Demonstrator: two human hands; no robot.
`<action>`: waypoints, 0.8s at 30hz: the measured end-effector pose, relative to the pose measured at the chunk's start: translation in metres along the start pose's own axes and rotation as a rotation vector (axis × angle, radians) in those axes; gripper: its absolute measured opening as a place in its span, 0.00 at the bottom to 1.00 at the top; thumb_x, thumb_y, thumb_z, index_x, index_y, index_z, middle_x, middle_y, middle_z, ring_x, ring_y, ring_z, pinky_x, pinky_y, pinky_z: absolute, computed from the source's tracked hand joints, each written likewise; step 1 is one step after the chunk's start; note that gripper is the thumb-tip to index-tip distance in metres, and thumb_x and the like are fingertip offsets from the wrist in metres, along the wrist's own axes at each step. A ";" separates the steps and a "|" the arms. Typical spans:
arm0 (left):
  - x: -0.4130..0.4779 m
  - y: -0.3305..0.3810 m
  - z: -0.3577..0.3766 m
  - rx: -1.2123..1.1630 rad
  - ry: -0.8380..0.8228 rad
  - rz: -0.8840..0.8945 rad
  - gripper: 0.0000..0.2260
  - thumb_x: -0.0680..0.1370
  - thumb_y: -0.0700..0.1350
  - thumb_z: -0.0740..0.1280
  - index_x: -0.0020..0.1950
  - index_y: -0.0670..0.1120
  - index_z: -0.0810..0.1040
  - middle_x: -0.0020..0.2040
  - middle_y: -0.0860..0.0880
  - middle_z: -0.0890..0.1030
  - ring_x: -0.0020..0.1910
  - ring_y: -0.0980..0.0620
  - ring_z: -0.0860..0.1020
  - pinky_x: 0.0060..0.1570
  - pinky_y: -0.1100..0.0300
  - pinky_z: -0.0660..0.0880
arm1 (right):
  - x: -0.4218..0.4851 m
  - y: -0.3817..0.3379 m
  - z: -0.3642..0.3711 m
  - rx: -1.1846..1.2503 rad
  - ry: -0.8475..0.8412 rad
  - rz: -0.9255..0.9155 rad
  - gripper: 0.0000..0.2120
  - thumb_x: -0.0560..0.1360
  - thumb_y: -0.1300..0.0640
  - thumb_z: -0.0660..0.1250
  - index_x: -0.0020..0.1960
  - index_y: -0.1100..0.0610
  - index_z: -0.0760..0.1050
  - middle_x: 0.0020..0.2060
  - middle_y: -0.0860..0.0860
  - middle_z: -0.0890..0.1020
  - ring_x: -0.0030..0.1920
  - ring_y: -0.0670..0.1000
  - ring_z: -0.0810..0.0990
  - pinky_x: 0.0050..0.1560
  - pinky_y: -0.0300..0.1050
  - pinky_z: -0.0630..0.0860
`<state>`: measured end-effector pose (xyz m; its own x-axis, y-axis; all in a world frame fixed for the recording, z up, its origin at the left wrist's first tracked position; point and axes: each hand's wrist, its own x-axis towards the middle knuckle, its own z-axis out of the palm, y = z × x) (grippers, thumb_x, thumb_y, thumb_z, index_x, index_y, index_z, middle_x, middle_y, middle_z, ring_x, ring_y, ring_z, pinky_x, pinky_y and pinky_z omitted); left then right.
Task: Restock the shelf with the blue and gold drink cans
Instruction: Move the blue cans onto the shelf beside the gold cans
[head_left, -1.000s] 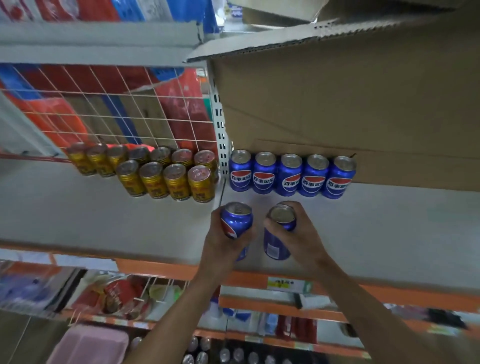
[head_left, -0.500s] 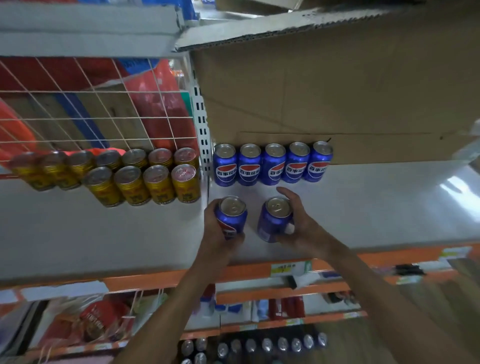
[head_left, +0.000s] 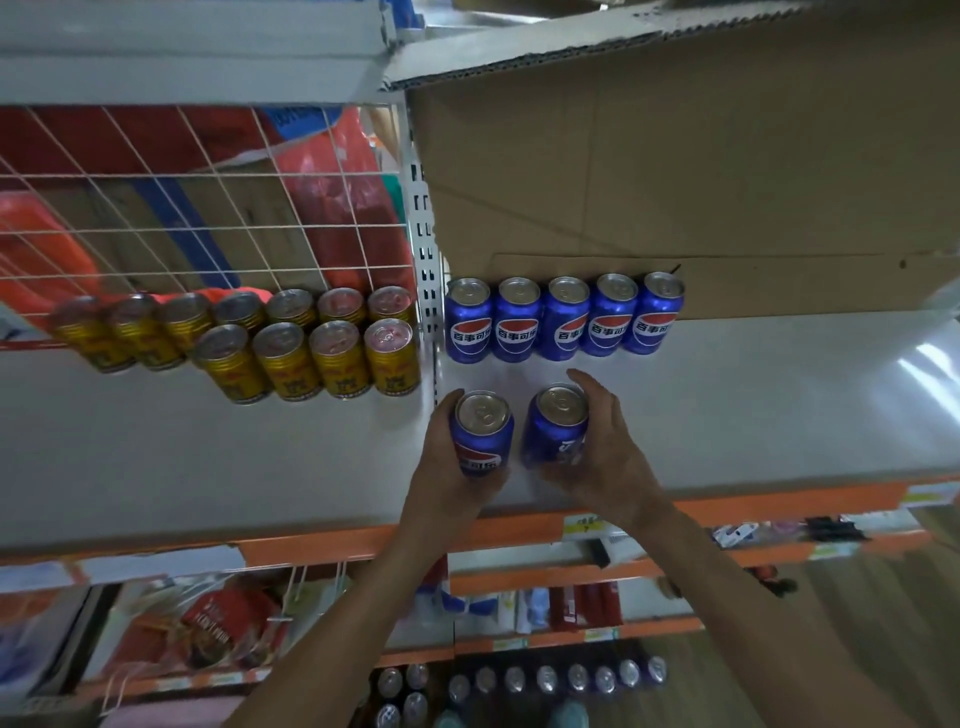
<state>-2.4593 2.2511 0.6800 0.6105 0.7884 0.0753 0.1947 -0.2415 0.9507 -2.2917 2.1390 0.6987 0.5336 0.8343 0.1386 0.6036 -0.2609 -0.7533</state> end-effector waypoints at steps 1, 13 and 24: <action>0.000 -0.001 -0.001 0.010 -0.009 -0.006 0.40 0.69 0.39 0.79 0.72 0.58 0.62 0.66 0.59 0.74 0.65 0.63 0.73 0.63 0.72 0.69 | -0.001 0.005 -0.005 -0.004 -0.048 -0.045 0.53 0.64 0.56 0.83 0.79 0.47 0.53 0.72 0.50 0.67 0.70 0.53 0.71 0.61 0.54 0.79; -0.005 -0.006 -0.001 0.029 0.007 -0.018 0.35 0.71 0.40 0.78 0.64 0.69 0.65 0.60 0.76 0.73 0.62 0.70 0.74 0.56 0.76 0.70 | -0.004 0.002 0.006 -0.130 0.101 -0.062 0.46 0.63 0.47 0.83 0.72 0.45 0.60 0.65 0.47 0.73 0.60 0.50 0.79 0.51 0.49 0.81; -0.009 0.003 -0.007 0.203 -0.011 0.040 0.42 0.74 0.45 0.77 0.79 0.61 0.55 0.76 0.58 0.66 0.68 0.67 0.66 0.59 0.78 0.64 | -0.006 0.016 -0.009 -0.297 -0.020 -0.369 0.42 0.70 0.65 0.76 0.78 0.52 0.60 0.71 0.55 0.67 0.62 0.58 0.77 0.47 0.53 0.85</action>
<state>-2.4693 2.2469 0.6840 0.6287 0.7701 0.1078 0.3200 -0.3826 0.8667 -2.2798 2.1256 0.6922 0.2423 0.9057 0.3478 0.8955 -0.0707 -0.4395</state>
